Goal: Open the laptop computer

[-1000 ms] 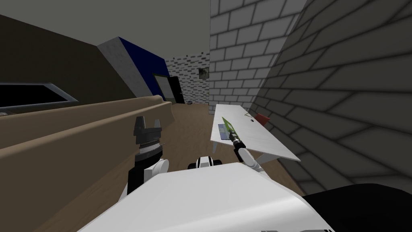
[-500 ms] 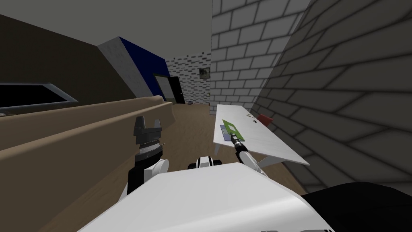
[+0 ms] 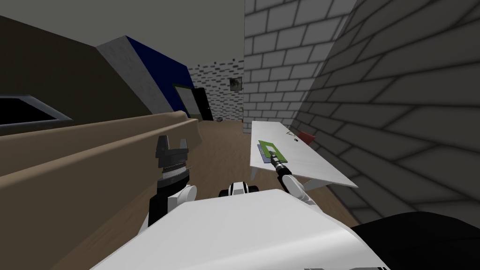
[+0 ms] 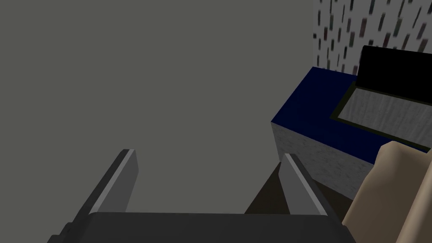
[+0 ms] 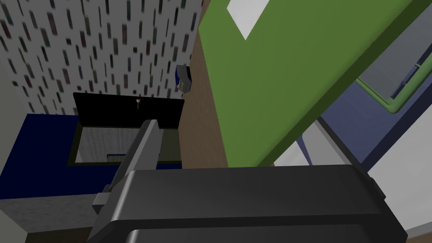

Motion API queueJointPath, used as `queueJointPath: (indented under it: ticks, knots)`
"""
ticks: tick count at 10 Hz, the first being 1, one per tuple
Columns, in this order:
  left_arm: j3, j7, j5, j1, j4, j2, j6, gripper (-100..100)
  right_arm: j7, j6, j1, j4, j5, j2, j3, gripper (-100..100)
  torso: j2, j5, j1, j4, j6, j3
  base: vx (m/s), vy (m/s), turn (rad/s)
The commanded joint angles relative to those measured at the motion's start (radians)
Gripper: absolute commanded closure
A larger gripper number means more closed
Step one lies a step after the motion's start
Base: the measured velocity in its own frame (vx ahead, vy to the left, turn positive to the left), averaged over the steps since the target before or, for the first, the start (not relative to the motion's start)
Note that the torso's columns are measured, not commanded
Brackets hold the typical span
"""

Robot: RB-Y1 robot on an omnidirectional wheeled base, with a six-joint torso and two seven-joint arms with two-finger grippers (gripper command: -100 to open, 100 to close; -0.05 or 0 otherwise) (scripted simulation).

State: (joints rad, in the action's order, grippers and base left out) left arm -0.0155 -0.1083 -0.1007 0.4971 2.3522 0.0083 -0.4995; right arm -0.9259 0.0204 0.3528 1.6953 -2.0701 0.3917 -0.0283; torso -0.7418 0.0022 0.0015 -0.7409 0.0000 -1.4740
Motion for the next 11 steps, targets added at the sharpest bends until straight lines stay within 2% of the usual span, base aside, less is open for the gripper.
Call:
queueJointPath:
  ticks: [1,4,5,6,11]
  knots:
    - [0.0,0.0,0.0,0.0,0.0,0.0,0.0,0,0.018,0.044,0.0,0.032,0.02,0.04,-0.027,-100,0.001,0.0,0.0,0.001,0.0,0.0,0.021,0.054,-0.074]
    - [0.0,0.0,0.0,0.0,0.0,0.0,0.0,0,0.034,0.105,-0.001,0.069,0.038,0.071,-0.065,-100,0.002,0.0,0.001,0.001,0.0,-0.001,0.013,0.06,-0.073]
    - [0.0,0.0,0.0,0.0,0.0,0.0,0.0,0,0.031,0.087,0.004,0.058,0.039,0.07,-0.052,-100,0.001,0.0,0.001,0.001,0.0,-0.001,0.004,0.026,-0.019]
    - [0.0,0.0,0.0,0.0,0.0,0.0,0.0,0,0.032,0.091,0.005,0.059,0.04,0.071,-0.053,0,0.001,-0.001,-0.001,0.001,0.0,-0.001,0.0,0.007,0.004]
    - [0.0,0.0,0.0,0.0,0.0,0.0,0.0,0,0.033,0.093,0.007,0.055,0.04,0.07,-0.051,0,0.003,-0.003,-0.001,0.004,0.0,-0.002,0.0,0.0,0.0]
